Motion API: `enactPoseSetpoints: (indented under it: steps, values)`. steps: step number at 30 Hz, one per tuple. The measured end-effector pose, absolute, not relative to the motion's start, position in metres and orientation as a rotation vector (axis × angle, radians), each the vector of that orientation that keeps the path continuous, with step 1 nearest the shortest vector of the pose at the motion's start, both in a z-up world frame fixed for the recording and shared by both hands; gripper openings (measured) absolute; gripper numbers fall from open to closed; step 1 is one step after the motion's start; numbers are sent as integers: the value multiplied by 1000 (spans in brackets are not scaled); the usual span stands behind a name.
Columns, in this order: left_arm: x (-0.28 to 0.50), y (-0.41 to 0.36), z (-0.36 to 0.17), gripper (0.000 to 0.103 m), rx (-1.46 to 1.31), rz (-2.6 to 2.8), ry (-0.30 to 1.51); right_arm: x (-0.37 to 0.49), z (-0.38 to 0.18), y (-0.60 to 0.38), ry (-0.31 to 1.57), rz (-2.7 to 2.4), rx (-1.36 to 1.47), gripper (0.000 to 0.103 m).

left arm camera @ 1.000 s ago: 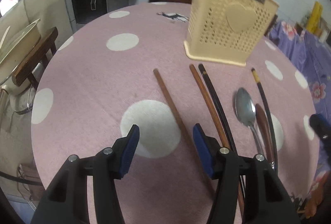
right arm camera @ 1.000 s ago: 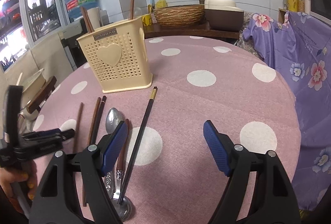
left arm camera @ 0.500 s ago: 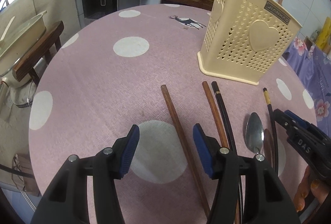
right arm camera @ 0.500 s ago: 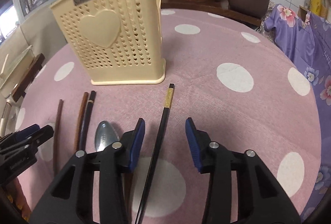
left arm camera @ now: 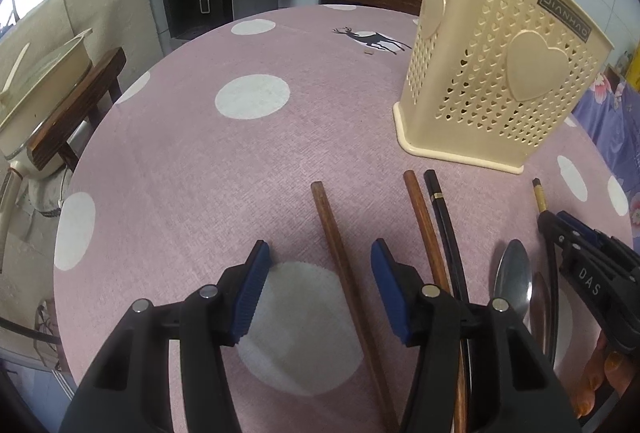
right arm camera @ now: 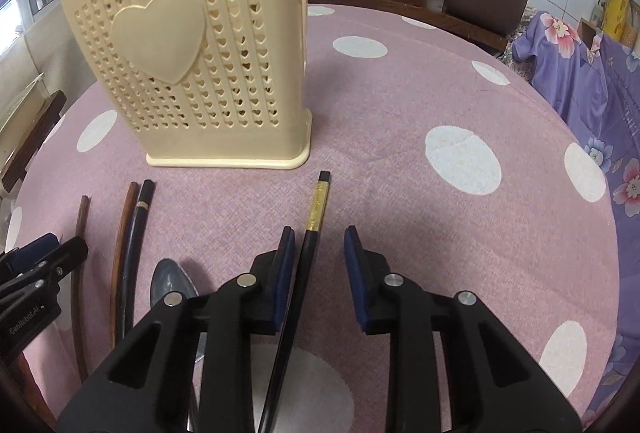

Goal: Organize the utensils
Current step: 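Reach the right tool to the black gold-tipped chopstick and close on it, then close the left tool on a brown chopstick while the right tool holds the black chopstick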

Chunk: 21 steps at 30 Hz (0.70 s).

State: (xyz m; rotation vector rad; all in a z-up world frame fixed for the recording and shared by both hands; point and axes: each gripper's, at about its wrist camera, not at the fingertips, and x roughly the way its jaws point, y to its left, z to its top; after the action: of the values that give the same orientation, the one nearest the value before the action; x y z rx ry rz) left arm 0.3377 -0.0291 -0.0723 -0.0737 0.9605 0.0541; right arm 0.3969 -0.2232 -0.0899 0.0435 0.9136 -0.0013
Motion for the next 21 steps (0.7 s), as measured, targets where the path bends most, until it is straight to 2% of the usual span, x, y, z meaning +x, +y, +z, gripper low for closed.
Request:
enactPoseSetpoints:
  steps: [5, 13, 21]
  values:
    - [345, -35, -73, 37, -49, 64, 956, 408, -88, -230, 914, -21, 66, 11]
    - [351, -42, -72, 15, -52, 58, 958, 417, -88, -234, 910, -11, 67, 10]
    - [348, -46, -72, 13, -100, 31, 969, 420, -88, -236, 905, -8, 63, 10]
